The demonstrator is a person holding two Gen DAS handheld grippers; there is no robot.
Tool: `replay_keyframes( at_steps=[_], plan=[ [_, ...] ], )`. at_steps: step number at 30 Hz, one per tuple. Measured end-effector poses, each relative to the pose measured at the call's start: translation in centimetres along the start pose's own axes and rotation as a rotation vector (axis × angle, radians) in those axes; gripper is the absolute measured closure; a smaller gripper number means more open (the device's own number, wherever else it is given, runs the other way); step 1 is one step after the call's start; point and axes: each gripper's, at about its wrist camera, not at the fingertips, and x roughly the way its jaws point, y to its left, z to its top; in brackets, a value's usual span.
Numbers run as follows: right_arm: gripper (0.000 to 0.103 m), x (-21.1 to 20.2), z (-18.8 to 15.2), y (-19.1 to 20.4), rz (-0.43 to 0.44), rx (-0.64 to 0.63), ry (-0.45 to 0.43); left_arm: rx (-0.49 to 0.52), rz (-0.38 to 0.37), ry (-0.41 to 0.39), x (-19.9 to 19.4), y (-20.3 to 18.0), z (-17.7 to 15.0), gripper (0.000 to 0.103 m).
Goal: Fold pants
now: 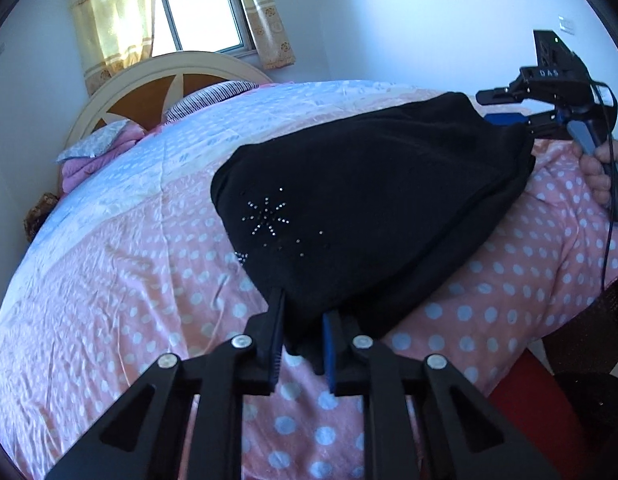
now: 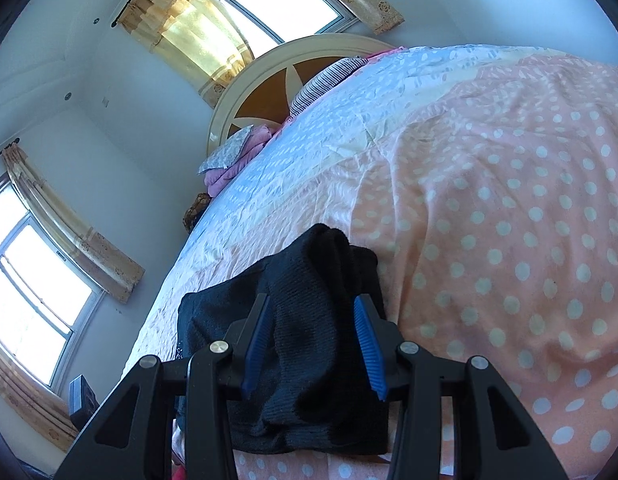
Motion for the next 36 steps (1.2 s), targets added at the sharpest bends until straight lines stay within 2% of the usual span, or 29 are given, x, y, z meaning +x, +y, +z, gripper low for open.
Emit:
replay_keyframes(
  at_steps=[4, 9, 12, 15, 17, 21, 23, 25, 30, 34, 36],
  plan=[
    [0.058, 0.0, -0.1, 0.1, -0.001, -0.001, 0.001, 0.043, -0.002, -0.007, -0.9, -0.7, 0.0, 0.095],
    [0.058, 0.0, 0.0, 0.3, 0.005, -0.011, -0.001, 0.093, -0.018, -0.043, -3.6, -1.3, 0.8, 0.095],
    [0.058, 0.0, 0.0, 0.3, 0.003, -0.009, 0.004, 0.133, -0.023, -0.018, -3.9, -2.3, 0.5, 0.095],
    [0.058, 0.1, 0.0, 0.2, 0.002, -0.007, 0.006, 0.213, 0.044, 0.032, -2.2, -3.3, -1.4, 0.095],
    [0.058, 0.3, -0.1, 0.1, -0.017, -0.006, 0.021, 0.254, 0.098, 0.014, -1.7, -3.9, -2.2, 0.095],
    [0.058, 0.3, -0.1, 0.5, -0.017, -0.029, 0.024, 0.279, 0.103, 0.023, -3.3, -3.7, -1.6, 0.095],
    [0.058, 0.0, -0.1, 0.9, 0.001, -0.046, 0.006, 0.289, 0.114, 0.019, -4.6, -3.3, -1.6, 0.091],
    [0.058, -0.3, 0.0, 1.2, 0.024, -0.058, -0.01, 0.251, 0.087, 0.015, -5.6, -2.5, -1.5, 0.091],
    [0.058, -0.3, 0.2, 1.7, 0.057, -0.069, -0.014, 0.026, 0.014, -0.044, -6.1, 1.0, 0.5, 0.091],
    [0.058, -0.3, 0.3, 1.9, 0.046, -0.08, -0.022, 0.03, 0.033, -0.139, -5.0, -0.2, 2.3, 0.09],
    [0.058, -0.3, 0.2, 2.5, 0.054, -0.109, -0.017, 0.002, -0.023, -0.131, -3.7, -0.7, 2.7, 0.09]
  ],
)
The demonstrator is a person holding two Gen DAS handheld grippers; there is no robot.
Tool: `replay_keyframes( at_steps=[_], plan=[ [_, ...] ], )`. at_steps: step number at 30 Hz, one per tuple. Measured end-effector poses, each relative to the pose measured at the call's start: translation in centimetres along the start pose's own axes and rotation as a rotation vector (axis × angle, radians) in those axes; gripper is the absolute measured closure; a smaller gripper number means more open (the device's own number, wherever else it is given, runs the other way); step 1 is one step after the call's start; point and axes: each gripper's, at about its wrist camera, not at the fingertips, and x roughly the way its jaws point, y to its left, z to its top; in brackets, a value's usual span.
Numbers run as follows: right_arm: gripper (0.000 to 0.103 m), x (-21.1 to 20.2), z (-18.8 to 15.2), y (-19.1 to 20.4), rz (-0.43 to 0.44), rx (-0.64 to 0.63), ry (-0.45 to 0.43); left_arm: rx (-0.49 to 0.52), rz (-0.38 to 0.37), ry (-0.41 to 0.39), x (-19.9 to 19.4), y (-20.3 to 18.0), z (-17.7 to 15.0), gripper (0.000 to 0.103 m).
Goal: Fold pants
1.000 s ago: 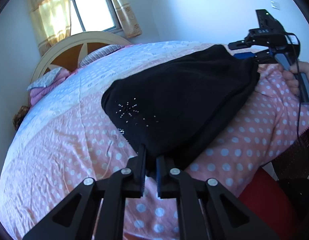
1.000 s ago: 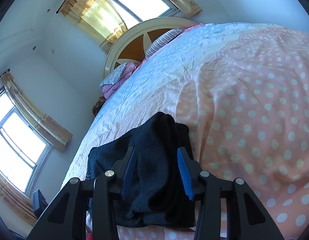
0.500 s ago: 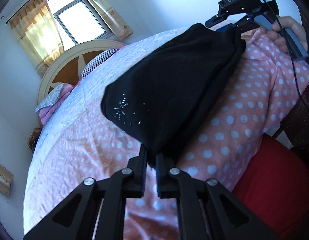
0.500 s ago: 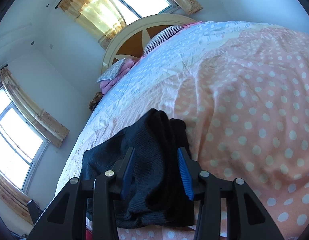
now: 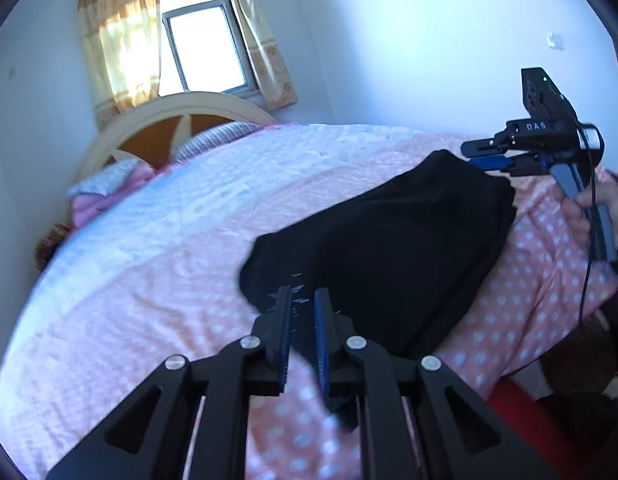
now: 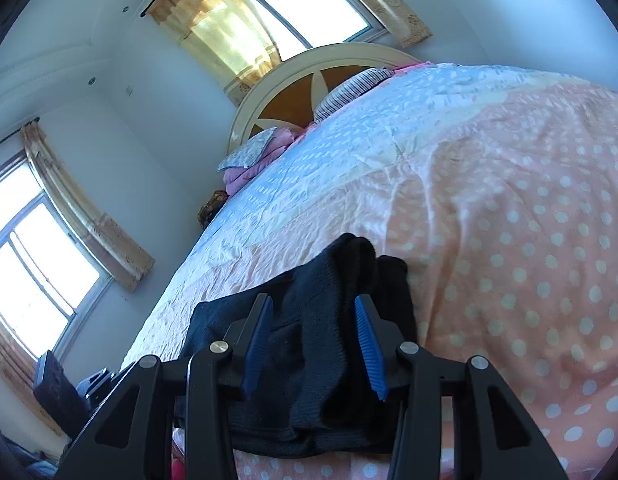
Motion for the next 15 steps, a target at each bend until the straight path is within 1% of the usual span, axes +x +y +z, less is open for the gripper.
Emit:
replay_keyframes(
  at_steps=[1, 2, 4, 5, 6, 7, 8, 9, 10, 11, 12, 13, 15],
  plan=[
    [0.058, 0.0, 0.0, 0.4, 0.014, -0.015, 0.003, -0.022, -0.04, 0.021, 1.1, -0.4, -0.3, 0.09],
    [0.058, -0.1, 0.0, 0.7, 0.032, -0.031, 0.004, -0.036, -0.054, 0.047, 1.9, -0.6, -0.7, 0.09],
    [0.058, -0.1, 0.0, 1.5, 0.051, -0.072, 0.021, -0.093, -0.093, 0.147, 3.9, -0.7, -2.4, 0.089],
    [0.058, 0.1, -0.1, 1.8, 0.033, -0.096, 0.039, -0.109, -0.091, 0.147, 3.9, -0.9, -3.0, 0.089],
    [0.058, 0.4, -0.2, 2.0, -0.003, -0.117, 0.061, -0.108, -0.078, 0.132, 3.4, -1.0, -3.4, 0.088],
    [0.058, 0.8, -0.2, 2.0, -0.057, -0.134, 0.09, -0.097, -0.077, 0.139, 3.1, -1.2, -3.5, 0.087],
    [0.058, 1.3, -0.4, 1.7, -0.12, -0.139, 0.12, -0.09, -0.079, 0.145, 2.8, -1.2, -3.6, 0.086],
    [0.058, 2.0, -0.5, 1.0, -0.213, -0.132, 0.163, -0.089, -0.089, 0.156, 2.6, -1.1, -3.6, 0.083],
    [0.058, 2.4, -0.7, 0.5, -0.259, -0.127, 0.19, -0.097, -0.115, 0.167, 2.1, -0.9, -3.5, 0.076],
    [0.058, 2.7, -0.9, -0.3, -0.268, -0.107, 0.214, -0.11, -0.144, 0.17, 1.5, -0.2, -3.4, 0.069],
    [0.058, 2.3, -0.8, -0.8, -0.235, -0.073, 0.2, -0.132, -0.162, 0.163, 0.8, 0.4, -3.1, 0.05],
    [0.058, 1.9, -0.5, -1.0, -0.222, -0.055, 0.181, -0.15, -0.149, 0.152, 0.4, 1.0, -2.9, 0.027],
    [0.058, 0.8, -0.1, -1.3, -0.214, -0.037, 0.115, -0.185, -0.073, 0.118, -0.1, 2.3, -2.1, 0.012]
  ],
)
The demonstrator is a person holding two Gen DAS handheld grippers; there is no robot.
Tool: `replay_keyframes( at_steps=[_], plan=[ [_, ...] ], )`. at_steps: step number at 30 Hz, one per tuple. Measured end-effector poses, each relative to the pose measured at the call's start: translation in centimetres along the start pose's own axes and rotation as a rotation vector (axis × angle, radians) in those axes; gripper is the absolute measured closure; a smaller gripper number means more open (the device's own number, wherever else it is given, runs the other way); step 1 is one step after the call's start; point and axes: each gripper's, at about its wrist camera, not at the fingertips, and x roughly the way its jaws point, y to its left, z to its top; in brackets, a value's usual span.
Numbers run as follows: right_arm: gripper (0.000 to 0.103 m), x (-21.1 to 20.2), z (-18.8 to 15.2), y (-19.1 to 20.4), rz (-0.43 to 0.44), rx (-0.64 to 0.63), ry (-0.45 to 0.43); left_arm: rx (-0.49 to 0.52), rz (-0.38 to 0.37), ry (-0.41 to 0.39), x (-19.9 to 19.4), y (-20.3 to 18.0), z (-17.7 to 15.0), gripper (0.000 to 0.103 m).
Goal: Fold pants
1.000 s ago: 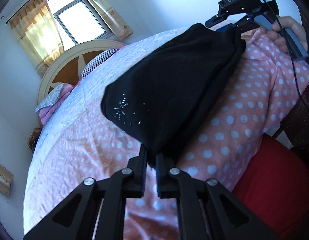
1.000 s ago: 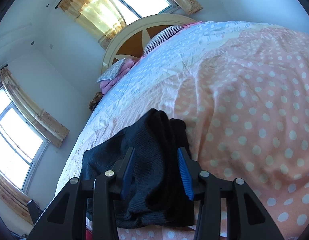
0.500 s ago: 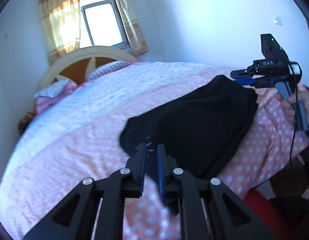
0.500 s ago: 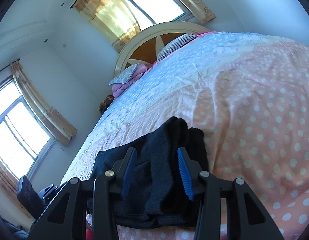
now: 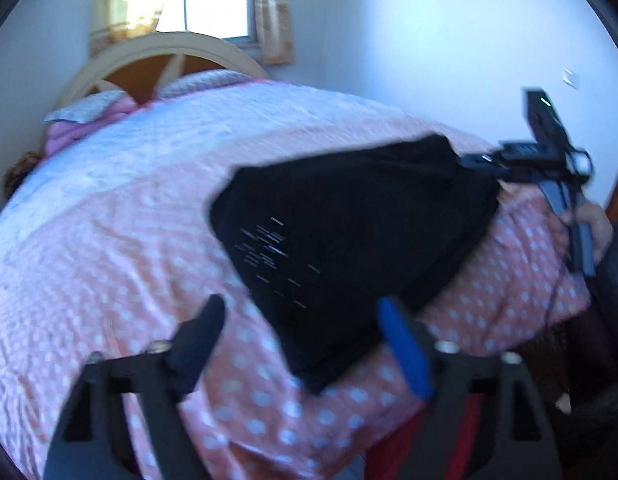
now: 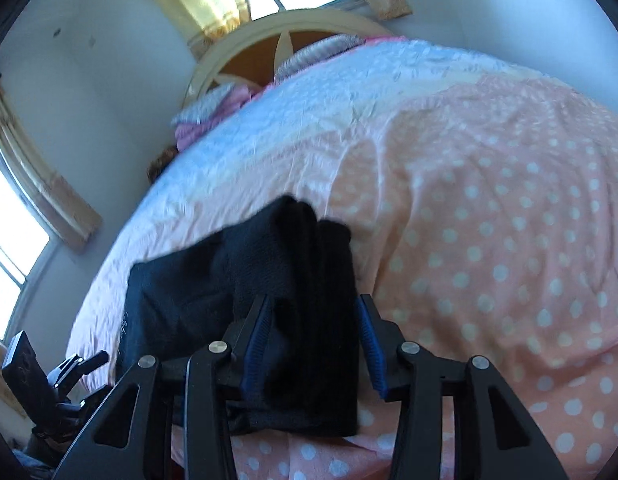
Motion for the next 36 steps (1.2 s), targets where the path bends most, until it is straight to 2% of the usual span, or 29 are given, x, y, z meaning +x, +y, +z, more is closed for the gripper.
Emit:
replay_keyframes(
  at_steps=[2, 4, 5, 6, 8, 10, 13, 17, 22, 25, 27, 30, 33, 36],
  plan=[
    [0.057, -0.9, 0.2, 0.0, 0.018, 0.018, -0.066, -0.045, 0.048, -0.041, -0.2, 1.1, 1.1, 0.012],
    [0.057, -1.6, 0.2, 0.7, 0.083, 0.014, -0.113, -0.105, 0.062, -0.054, 0.6, 2.5, 2.6, 0.012],
    [0.054, -1.7, 0.1, 1.3, 0.101, -0.001, -0.122, -0.136, 0.078, -0.043, 1.3, 3.0, 3.1, 0.012],
    [0.046, -1.5, 0.0, 2.2, 0.096, -0.028, -0.127, -0.17, 0.095, -0.026, 2.2, 3.2, 3.6, 0.012],
    [0.04, -0.9, -0.1, 3.3, 0.044, -0.066, -0.121, -0.236, 0.118, 0.017, 4.1, 3.7, 4.1, 0.012],
    [0.04, 0.4, -0.5, 4.0, -0.016, -0.092, -0.09, -0.284, 0.131, 0.082, 6.1, 4.0, 4.2, 0.012],
    [0.04, 1.7, -0.7, 3.1, -0.061, -0.053, -0.027, -0.334, 0.106, 0.158, 8.2, 3.6, 3.5, 0.012],
    [0.036, 2.2, -0.4, 1.4, -0.067, 0.017, 0.007, -0.431, 0.111, 0.162, 8.3, 3.4, 2.7, 0.008],
    [0.028, 2.1, -0.7, 0.9, 0.018, 0.061, 0.025, -0.435, 0.103, 0.17, 7.7, 2.7, 2.4, 0.008],
    [0.024, 2.3, -1.0, 1.6, 0.016, 0.032, 0.039, -0.459, 0.091, 0.16, 7.5, 2.7, 2.2, 0.008],
    [0.023, 2.7, -1.0, 2.3, -0.021, -0.014, 0.045, -0.445, 0.112, 0.15, 7.5, 1.9, 2.0, 0.004],
    [0.023, 3.3, -1.4, 3.5, -0.181, -0.07, 0.033, -0.402, 0.144, 0.153, 7.8, 0.7, 2.0, 0.0],
    [0.023, 3.3, -1.6, 4.1, -0.234, -0.104, 0.017, -0.418, 0.147, 0.148, 7.9, 1.0, 1.8, 0.0],
    [0.023, 3.3, -1.5, 3.8, -0.247, -0.1, 0.012, -0.424, 0.15, 0.145, 7.8, 1.1, 1.8, 0.0]
  ],
)
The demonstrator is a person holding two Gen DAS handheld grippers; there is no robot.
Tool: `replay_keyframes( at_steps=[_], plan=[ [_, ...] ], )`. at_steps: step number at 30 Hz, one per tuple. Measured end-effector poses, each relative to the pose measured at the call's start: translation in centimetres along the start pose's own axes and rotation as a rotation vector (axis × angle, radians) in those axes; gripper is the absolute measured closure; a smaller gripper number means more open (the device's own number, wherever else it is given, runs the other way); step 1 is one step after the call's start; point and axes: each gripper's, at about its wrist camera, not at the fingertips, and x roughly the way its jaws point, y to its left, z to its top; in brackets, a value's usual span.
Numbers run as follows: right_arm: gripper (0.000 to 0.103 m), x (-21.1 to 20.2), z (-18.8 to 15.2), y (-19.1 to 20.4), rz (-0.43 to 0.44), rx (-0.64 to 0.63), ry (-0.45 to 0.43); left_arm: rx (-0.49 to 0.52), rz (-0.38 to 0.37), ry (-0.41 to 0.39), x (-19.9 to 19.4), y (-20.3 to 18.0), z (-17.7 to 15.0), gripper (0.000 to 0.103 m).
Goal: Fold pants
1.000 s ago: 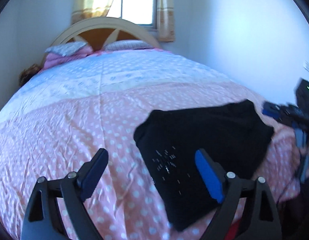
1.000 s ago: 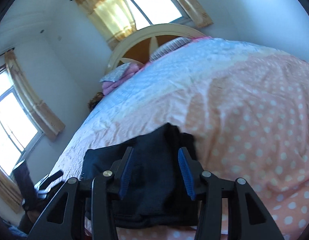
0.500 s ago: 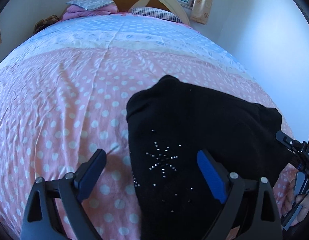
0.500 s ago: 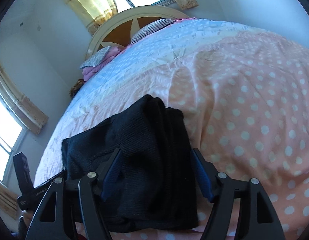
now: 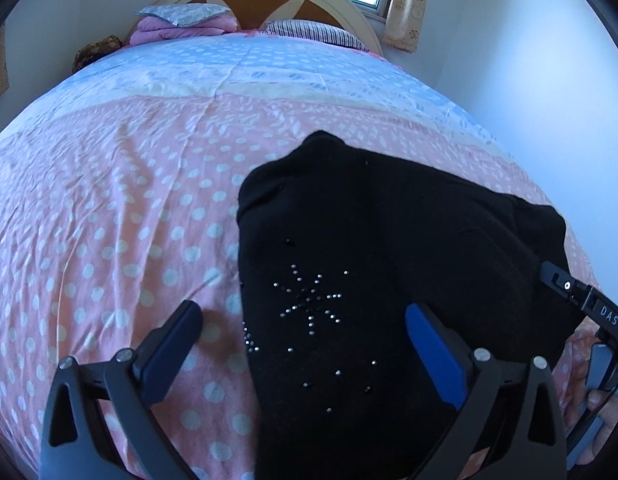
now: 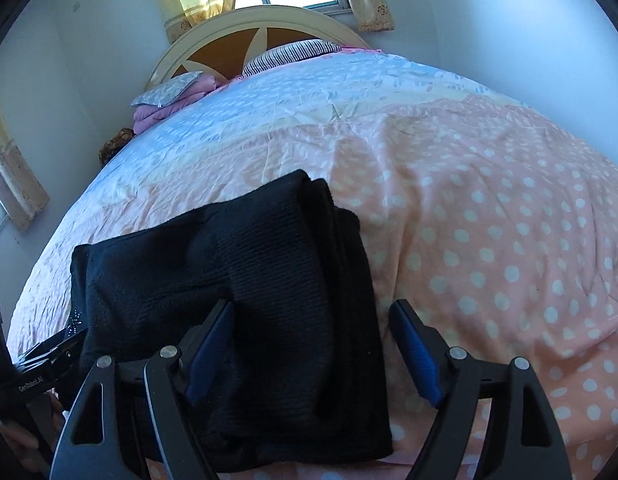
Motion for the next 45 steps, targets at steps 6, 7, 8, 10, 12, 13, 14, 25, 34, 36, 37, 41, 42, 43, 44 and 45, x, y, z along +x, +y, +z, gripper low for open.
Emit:
replay_keyframes(
  at_steps=[6, 7, 8, 10, 12, 13, 14, 25, 34, 36, 37, 41, 42, 43, 44, 45],
  plan=[
    [0.023, -1.1, 0.2, -0.9, -0.038, 0.036, -0.069, -0.012, 0.031, -0.019, 0.0, -0.4, -0.2, 0.0],
    [0.023, -1.2, 0.3, -1.1, -0.04, 0.044, -0.068, -0.012, 0.035, -0.025, 0.1, -0.5, -0.3, 0.0],
    [0.022, -1.0, 0.4, -1.3, -0.038, 0.056, -0.059, -0.014, 0.038, -0.028, 0.0, -0.5, -0.4, 0.0],
    [0.022, -0.1, 0.4, -1.8, 0.05, 0.096, 0.005, -0.025, 0.038, -0.027, -0.1, -0.5, -0.4, 0.0],
    [0.022, 0.1, 0.4, -1.7, 0.122, 0.082, 0.027, -0.027, 0.031, -0.016, -0.1, -0.4, -0.3, 0.0],
    [0.021, 0.2, 0.3, -1.3, 0.14, 0.056, 0.044, -0.026, 0.028, -0.009, -0.2, -0.3, -0.3, 0.0],
    [0.021, 0.2, 0.2, -1.0, 0.145, 0.036, 0.056, -0.028, 0.026, -0.005, -0.3, -0.2, -0.3, 0.0],
    [0.062, -0.6, -0.1, 1.8, 0.023, -0.114, 0.002, -0.114, -0.157, 0.0, -1.8, 1.3, -0.4, 0.049],
    [0.068, -3.0, 0.5, 2.6, 0.053, -0.156, -0.106, -0.159, -0.218, -0.031, -2.5, 2.0, -0.3, 0.086],
    [0.068, -2.2, 0.5, 2.5, 0.041, -0.162, -0.062, -0.143, -0.203, -0.027, -2.3, 1.6, -0.3, 0.084],
    [0.068, -1.6, 0.3, 2.4, 0.044, -0.15, -0.033, -0.151, -0.202, -0.014, -2.1, 1.6, -0.4, 0.08],
    [0.059, -0.3, 0.2, 0.1, 0.143, -0.031, 0.021, -0.177, -0.206, -0.004, -1.5, 1.8, -0.3, 0.071],
    [0.057, 0.0, 0.0, -0.8, 0.174, 0.017, 0.032, -0.163, -0.198, -0.008, -1.6, 1.6, -0.3, 0.071],
    [0.057, 0.5, 0.0, -1.5, 0.206, 0.065, 0.051, -0.153, -0.194, -0.01, -1.6, 1.5, -0.3, 0.071],
    [0.057, 0.5, 0.1, -1.8, 0.226, 0.086, 0.052, -0.152, -0.199, -0.012, -1.6, 1.5, -0.2, 0.071],
    [0.057, 0.3, 0.1, -1.8, 0.235, 0.088, 0.05, -0.155, -0.208, -0.012, -1.5, 1.6, -0.1, 0.077]
  ],
)
